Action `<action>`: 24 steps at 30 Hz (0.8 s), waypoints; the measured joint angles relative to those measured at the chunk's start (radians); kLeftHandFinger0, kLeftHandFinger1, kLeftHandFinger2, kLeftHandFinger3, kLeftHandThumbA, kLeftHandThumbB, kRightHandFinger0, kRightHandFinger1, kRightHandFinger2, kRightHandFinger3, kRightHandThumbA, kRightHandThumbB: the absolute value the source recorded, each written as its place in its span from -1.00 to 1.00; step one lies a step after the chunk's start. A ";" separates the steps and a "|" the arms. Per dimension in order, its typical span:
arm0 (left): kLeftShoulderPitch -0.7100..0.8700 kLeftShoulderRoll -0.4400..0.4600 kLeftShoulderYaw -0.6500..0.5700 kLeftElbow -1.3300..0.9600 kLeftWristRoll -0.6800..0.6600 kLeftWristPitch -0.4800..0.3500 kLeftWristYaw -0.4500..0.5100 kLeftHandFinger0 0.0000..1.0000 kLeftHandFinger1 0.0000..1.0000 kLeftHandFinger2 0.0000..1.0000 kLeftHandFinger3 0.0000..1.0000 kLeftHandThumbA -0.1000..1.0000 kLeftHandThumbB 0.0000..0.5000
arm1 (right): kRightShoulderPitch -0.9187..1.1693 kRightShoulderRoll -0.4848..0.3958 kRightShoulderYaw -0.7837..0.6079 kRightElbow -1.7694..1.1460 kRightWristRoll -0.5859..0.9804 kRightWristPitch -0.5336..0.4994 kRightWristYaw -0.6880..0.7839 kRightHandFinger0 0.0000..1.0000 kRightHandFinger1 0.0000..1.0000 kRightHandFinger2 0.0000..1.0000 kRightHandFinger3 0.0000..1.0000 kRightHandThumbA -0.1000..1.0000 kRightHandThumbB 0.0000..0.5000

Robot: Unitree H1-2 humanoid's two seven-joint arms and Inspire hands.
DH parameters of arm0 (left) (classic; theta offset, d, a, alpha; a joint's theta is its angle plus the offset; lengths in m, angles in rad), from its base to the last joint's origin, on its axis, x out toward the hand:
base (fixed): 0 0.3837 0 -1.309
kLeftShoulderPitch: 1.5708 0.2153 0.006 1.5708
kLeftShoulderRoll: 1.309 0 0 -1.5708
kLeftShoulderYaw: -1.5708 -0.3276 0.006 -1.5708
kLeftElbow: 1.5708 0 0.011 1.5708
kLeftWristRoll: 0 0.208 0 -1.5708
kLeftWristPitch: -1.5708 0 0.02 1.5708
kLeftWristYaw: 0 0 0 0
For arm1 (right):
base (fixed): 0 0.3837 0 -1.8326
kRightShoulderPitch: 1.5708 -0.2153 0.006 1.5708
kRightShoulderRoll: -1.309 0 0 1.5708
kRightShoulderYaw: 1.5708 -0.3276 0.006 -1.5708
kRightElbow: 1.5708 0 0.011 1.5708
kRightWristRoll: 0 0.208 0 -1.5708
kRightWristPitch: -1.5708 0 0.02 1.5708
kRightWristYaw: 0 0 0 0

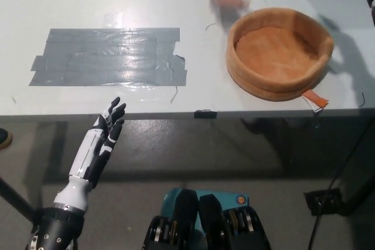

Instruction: An emotional support dumpling is kept in a soft plate infront in the middle of the desk infront of the robot. The robot extends its right arm to pick up the dumpling and hands it to a person

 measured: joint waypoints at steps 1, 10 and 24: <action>0.000 0.000 0.000 0.000 0.000 0.000 0.000 1.00 1.00 1.00 1.00 0.84 0.43 | 0.010 0.010 -0.013 -0.024 0.020 0.011 0.002 -0.67 0.09 0.64 0.77 -1.00 -0.41; 0.002 0.000 0.000 0.000 0.000 0.000 0.000 1.00 1.00 1.00 1.00 0.82 0.43 | 0.052 0.069 0.001 -0.093 0.085 0.081 0.008 -0.58 0.43 0.99 0.93 -1.00 -0.46; 0.011 0.004 -0.003 0.000 0.002 0.001 0.000 1.00 1.00 1.00 1.00 0.81 0.51 | -0.086 0.095 0.270 0.280 -0.075 0.074 -0.040 -0.84 0.09 0.80 0.98 -1.00 -0.33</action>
